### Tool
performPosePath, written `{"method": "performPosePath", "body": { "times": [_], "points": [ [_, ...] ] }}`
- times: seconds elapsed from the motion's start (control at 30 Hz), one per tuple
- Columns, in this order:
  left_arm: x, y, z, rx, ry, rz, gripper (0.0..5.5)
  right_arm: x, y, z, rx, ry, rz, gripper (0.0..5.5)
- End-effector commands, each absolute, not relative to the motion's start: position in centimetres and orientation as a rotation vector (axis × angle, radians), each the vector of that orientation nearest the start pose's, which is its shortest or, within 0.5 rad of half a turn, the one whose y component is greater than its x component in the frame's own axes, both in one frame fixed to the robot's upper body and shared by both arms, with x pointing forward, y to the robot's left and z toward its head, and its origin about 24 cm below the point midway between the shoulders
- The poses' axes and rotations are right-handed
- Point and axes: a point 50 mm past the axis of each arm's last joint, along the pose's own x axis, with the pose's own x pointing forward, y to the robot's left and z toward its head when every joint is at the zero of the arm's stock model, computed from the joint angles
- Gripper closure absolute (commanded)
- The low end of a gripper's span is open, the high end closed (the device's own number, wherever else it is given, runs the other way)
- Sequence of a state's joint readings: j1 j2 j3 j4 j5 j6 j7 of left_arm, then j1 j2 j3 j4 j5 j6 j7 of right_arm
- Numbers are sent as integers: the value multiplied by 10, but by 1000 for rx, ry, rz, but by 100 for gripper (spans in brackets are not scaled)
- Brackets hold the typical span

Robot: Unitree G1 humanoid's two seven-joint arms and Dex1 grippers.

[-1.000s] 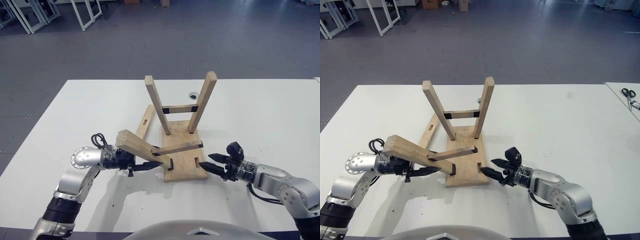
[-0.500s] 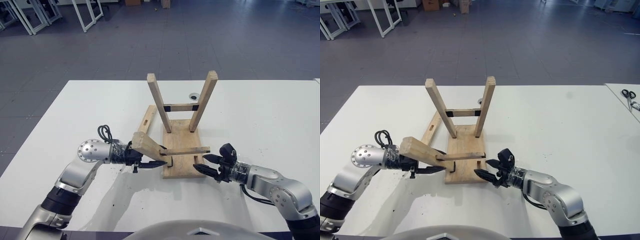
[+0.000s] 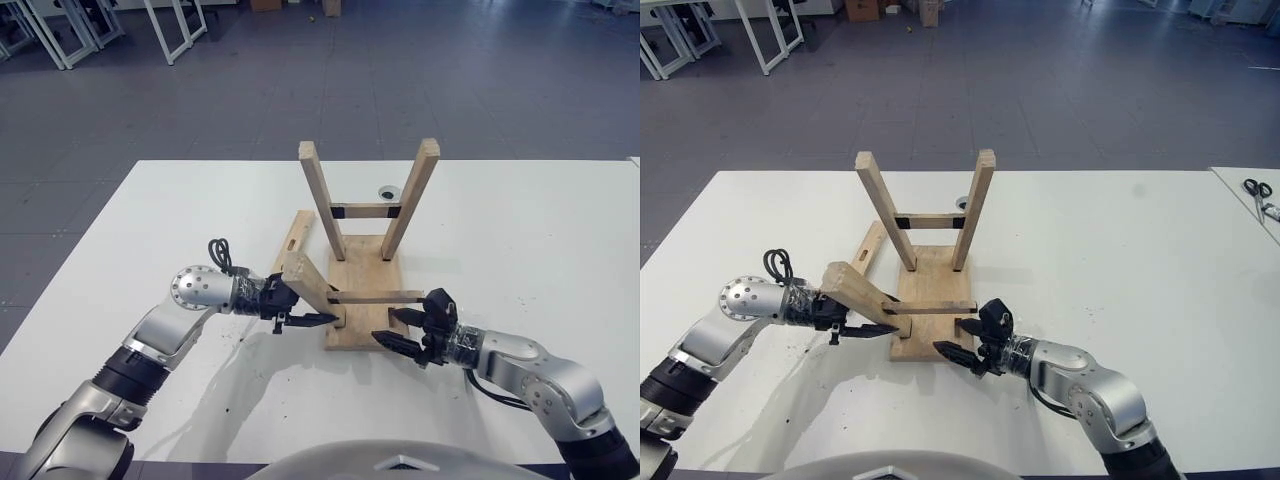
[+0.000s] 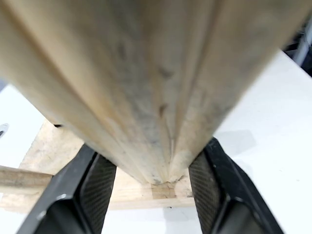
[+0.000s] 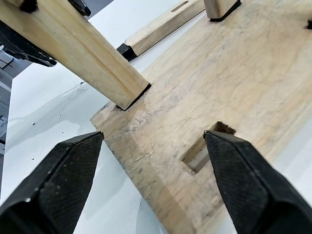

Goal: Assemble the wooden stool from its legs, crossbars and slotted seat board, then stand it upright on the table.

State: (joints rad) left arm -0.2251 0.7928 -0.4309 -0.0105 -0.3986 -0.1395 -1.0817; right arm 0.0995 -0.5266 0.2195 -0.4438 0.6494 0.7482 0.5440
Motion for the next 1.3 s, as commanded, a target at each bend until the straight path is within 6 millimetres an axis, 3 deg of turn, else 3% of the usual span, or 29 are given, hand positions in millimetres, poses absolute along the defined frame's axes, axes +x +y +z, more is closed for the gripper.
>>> {"method": "performPosePath", "body": {
  "times": [0.03,0.13,0.27,0.3,0.4,0.53,0.67,0.8,0.9,1.03,1.3],
  "points": [
    [173,199,-32,810,690,-1426,345,180,-140,36,128,639,914,170],
    [182,195,-19,757,610,-1483,345,179,-142,32,124,649,899,170],
    [208,187,8,729,440,-1499,345,180,-140,29,126,644,892,170],
    [217,185,16,732,396,-1483,302,179,-139,28,126,644,892,170],
    [239,184,36,775,283,-1420,251,178,-137,26,130,642,887,170],
    [249,194,47,812,251,-1375,187,176,-136,25,136,636,883,170],
    [255,209,74,606,209,-1092,115,178,-139,28,143,618,855,170],
    [250,211,93,342,158,-752,109,181,-147,32,151,592,795,170],
    [243,199,82,225,201,-505,109,193,-155,46,215,515,694,170],
    [230,184,47,222,331,-283,109,208,-168,68,290,405,558,170],
    [222,194,2,230,514,-175,109,211,-175,69,217,412,509,170]
  ]
}}
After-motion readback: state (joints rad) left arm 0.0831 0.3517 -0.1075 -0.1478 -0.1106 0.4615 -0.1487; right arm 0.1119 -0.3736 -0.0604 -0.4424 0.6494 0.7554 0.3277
